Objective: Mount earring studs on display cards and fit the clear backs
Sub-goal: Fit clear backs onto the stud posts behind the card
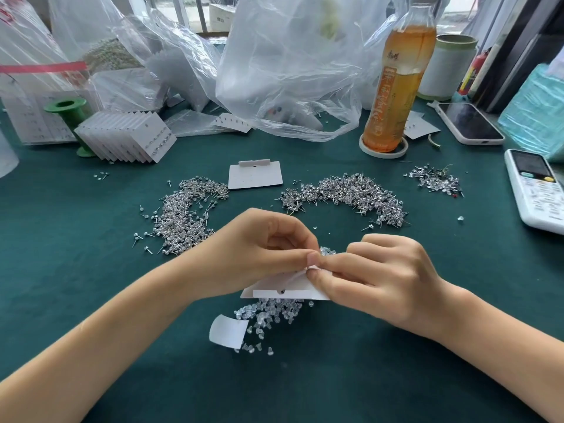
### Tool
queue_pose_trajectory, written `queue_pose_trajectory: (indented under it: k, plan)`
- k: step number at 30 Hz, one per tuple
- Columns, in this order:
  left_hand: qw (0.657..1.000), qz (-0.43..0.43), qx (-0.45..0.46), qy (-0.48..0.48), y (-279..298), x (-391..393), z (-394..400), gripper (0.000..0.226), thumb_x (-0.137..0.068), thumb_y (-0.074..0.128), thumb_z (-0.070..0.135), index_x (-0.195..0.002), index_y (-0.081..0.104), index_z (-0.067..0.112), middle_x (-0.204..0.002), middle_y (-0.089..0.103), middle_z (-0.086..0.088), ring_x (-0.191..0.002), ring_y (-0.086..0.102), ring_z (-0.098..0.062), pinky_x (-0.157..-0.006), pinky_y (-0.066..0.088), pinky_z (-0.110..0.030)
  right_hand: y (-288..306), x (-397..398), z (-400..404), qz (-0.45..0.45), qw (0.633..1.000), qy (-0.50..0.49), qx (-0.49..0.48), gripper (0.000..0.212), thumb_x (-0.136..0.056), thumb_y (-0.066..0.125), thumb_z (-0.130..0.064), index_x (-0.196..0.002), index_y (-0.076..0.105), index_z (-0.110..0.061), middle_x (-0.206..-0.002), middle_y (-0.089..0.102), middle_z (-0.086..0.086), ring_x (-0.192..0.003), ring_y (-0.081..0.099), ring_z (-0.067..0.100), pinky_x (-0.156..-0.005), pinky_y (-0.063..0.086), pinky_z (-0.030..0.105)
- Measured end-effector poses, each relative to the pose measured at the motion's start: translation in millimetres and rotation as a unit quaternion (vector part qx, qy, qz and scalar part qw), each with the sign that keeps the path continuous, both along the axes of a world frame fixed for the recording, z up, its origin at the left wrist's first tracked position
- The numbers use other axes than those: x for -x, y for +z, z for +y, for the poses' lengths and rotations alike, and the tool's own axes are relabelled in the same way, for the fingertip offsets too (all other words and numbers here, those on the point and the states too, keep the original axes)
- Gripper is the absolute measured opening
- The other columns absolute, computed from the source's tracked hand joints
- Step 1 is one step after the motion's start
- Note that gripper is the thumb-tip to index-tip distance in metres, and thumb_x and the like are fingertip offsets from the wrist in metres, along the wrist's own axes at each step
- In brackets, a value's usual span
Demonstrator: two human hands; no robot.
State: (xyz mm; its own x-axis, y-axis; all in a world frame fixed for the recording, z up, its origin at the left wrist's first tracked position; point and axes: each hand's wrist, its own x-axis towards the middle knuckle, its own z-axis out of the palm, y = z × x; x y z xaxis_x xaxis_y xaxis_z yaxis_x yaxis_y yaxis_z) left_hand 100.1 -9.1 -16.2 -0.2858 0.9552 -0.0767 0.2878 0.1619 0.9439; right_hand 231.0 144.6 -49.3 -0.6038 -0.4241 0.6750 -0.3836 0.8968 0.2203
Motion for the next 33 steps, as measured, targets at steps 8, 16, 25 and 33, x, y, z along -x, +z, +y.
queue_pose_trajectory:
  k: [8, 16, 25, 33]
  plan:
    - [1.0, 0.018, 0.007, -0.018, -0.2, -0.1, 0.3, 0.01, -0.083, 0.066, 0.016, -0.086, 0.068, 0.007, -0.078, 0.069, -0.003, -0.072, 0.061, -0.009, -0.068, 0.049, -0.02, -2.3, 0.0, -0.4, 0.001, 1.0, 0.002, -0.009, 0.016, -0.07, 0.077, 0.003, -0.074, 0.075, -0.012, -0.062, 0.065, 0.003, -0.045, 0.041, 0.018, -0.043, 0.032, 0.026]
    - [0.999, 0.025, 0.02, -0.021, -0.6, 4.6, -0.6, 0.004, -0.087, 0.065, 0.012, -0.085, 0.068, 0.009, -0.075, 0.066, -0.02, -0.065, 0.054, -0.019, -0.059, 0.044, -0.025, 0.3, 0.7, 0.3, -0.02, 1.0, -0.003, 0.001, 0.016, -0.084, 0.066, 0.0, -0.078, 0.075, -0.012, -0.065, 0.066, 0.002, -0.046, 0.043, 0.019, -0.045, 0.033, 0.025]
    - [1.0, 0.004, 0.019, -0.006, -0.4, 9.9, -2.3, 0.008, -0.085, 0.066, 0.014, -0.083, 0.068, 0.006, -0.07, 0.06, -0.016, -0.059, 0.05, -0.014, -0.055, 0.043, -0.017, 2.9, 1.4, 1.6, -0.081, 0.997, -0.009, 0.0, 0.024, -0.096, 0.052, -0.006, -0.091, 0.075, -0.012, -0.084, 0.071, 0.001, -0.052, 0.049, 0.02, -0.047, 0.04, 0.027]
    - [1.0, 0.012, 0.014, -0.001, -1.5, 9.5, -4.2, 0.011, -0.078, 0.069, 0.02, -0.082, 0.07, 0.01, -0.076, 0.07, -0.01, -0.069, 0.061, -0.012, -0.067, 0.049, -0.023, 1.0, -1.8, -0.9, -0.051, 0.998, -0.021, -0.012, 0.016, -0.087, 0.064, -0.002, -0.087, 0.075, -0.014, -0.077, 0.07, -0.001, -0.05, 0.045, 0.016, -0.047, 0.035, 0.024]
